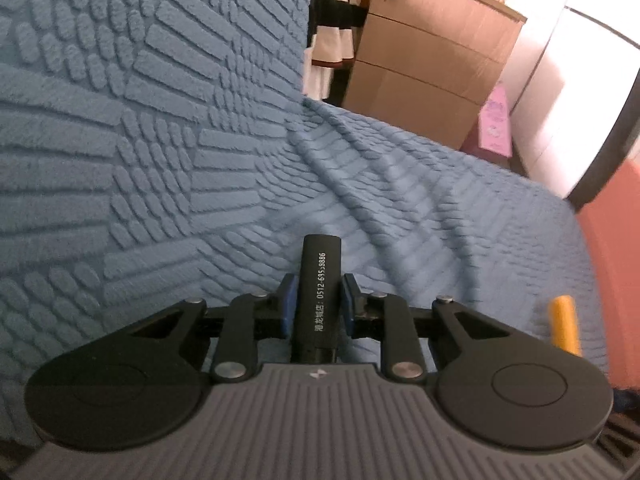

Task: Organize rigid objects
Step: 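Carry USB stick with left tool while right tool carries screwdriver over box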

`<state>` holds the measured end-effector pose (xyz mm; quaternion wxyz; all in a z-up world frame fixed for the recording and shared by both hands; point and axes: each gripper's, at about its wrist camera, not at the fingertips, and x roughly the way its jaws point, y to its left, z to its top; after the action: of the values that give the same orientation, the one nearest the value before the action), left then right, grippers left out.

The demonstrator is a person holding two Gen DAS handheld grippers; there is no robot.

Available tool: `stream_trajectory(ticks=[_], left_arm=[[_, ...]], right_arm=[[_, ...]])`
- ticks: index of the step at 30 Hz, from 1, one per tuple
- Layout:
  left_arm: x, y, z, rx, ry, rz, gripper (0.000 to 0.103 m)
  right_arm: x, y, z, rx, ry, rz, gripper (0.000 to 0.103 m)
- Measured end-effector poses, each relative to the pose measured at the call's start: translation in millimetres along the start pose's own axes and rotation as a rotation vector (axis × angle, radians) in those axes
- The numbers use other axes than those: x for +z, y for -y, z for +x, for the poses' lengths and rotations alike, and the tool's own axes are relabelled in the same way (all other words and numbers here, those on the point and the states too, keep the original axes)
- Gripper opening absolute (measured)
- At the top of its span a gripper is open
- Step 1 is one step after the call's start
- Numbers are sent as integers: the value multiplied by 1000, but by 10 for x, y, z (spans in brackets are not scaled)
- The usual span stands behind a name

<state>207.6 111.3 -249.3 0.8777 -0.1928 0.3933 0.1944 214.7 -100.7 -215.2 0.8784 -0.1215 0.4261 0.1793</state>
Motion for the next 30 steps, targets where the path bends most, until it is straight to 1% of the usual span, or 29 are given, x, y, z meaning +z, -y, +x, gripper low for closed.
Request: stream_trajectory(ticks=[1,4,7,12,16,22,26,30], left_arm=[[-19,30,-49,-24,-2,6,27],[-86,122,-209,-52,13,28,27],[-152,191,-333,-101,6,10,27],[-272,375,-468,-151,-14,12,27],[-255,462,-590,-178,-12,3,27],[-144,525,-802,-207,7,-10,27],[-103,564,-930,-219,17,6,27],[-107,633,-1062,-239,18,17,27]], right_arm=[[12,26,-14,8,-17,19,20],[28,96,-79,35,-30,57,20],[25,142,-143,42,-38,68,20],[63,237,-289,54,-41,82,20],[125,332,-437,51,-22,88,20],[211,429,-680,47,14,83,19],[212,477,-851,30,61,85,19],[170,527,-981,27,82,103,19]])
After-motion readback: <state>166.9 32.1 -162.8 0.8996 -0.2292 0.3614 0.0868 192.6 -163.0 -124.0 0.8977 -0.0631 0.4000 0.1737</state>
